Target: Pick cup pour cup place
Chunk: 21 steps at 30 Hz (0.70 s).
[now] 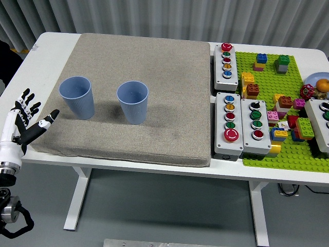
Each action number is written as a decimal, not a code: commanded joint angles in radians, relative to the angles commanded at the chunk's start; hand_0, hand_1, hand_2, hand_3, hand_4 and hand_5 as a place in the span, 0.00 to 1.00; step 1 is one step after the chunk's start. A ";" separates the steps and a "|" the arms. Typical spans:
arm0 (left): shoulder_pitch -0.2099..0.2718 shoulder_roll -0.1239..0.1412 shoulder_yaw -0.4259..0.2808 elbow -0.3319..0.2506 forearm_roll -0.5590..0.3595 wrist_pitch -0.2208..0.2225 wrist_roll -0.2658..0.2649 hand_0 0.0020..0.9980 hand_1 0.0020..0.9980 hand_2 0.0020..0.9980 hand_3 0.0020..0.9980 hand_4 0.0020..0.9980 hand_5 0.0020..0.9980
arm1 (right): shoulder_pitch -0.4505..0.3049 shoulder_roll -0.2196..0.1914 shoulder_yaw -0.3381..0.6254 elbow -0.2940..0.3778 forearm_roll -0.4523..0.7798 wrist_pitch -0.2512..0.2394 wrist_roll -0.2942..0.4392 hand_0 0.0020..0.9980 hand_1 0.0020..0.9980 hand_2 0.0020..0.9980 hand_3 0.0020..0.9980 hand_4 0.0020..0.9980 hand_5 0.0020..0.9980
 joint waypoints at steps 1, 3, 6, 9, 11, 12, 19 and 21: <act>-0.003 -0.001 0.010 0.004 0.002 -0.001 0.000 0.90 0.91 1.00 1.00 0.93 0.30 | 0.001 0.000 0.000 0.000 -0.001 0.000 -0.001 0.70 0.63 0.56 0.57 0.00 0.06; -0.008 -0.003 0.027 0.010 0.004 -0.001 0.000 0.91 0.93 1.00 1.00 0.93 0.30 | 0.001 0.000 0.000 0.000 -0.002 0.000 -0.001 0.70 0.63 0.56 0.57 0.00 0.06; -0.023 -0.007 0.055 0.023 0.012 0.000 0.001 0.91 0.93 1.00 1.00 0.93 0.30 | 0.002 0.001 -0.002 0.000 0.002 -0.001 -0.001 0.70 0.63 0.56 0.57 0.00 0.06; -0.039 -0.012 0.075 0.039 0.011 0.005 -0.004 0.92 0.93 1.00 1.00 0.93 0.30 | 0.002 0.001 -0.003 0.000 0.004 -0.001 0.000 0.70 0.63 0.56 0.57 0.00 0.06; -0.057 -0.013 0.098 0.057 0.007 0.009 -0.008 0.92 0.93 1.00 1.00 0.93 0.30 | 0.003 0.001 -0.005 0.000 0.004 -0.002 -0.001 0.70 0.63 0.56 0.57 0.00 0.06; -0.063 -0.014 0.104 0.063 0.005 0.010 -0.009 0.92 0.93 1.00 1.00 0.93 0.30 | 0.003 0.001 -0.005 0.000 0.005 -0.002 -0.001 0.70 0.63 0.56 0.57 0.00 0.06; -0.107 -0.019 0.123 0.106 -0.014 0.014 -0.012 0.92 0.93 1.00 1.00 0.93 0.30 | 0.004 0.002 -0.010 0.000 0.015 -0.005 0.001 0.70 0.63 0.56 0.57 0.00 0.06; -0.117 -0.019 0.126 0.116 -0.018 0.013 -0.011 0.92 0.93 1.00 1.00 0.93 0.30 | 0.004 0.002 -0.011 0.000 0.017 -0.005 0.002 0.70 0.63 0.56 0.57 0.00 0.06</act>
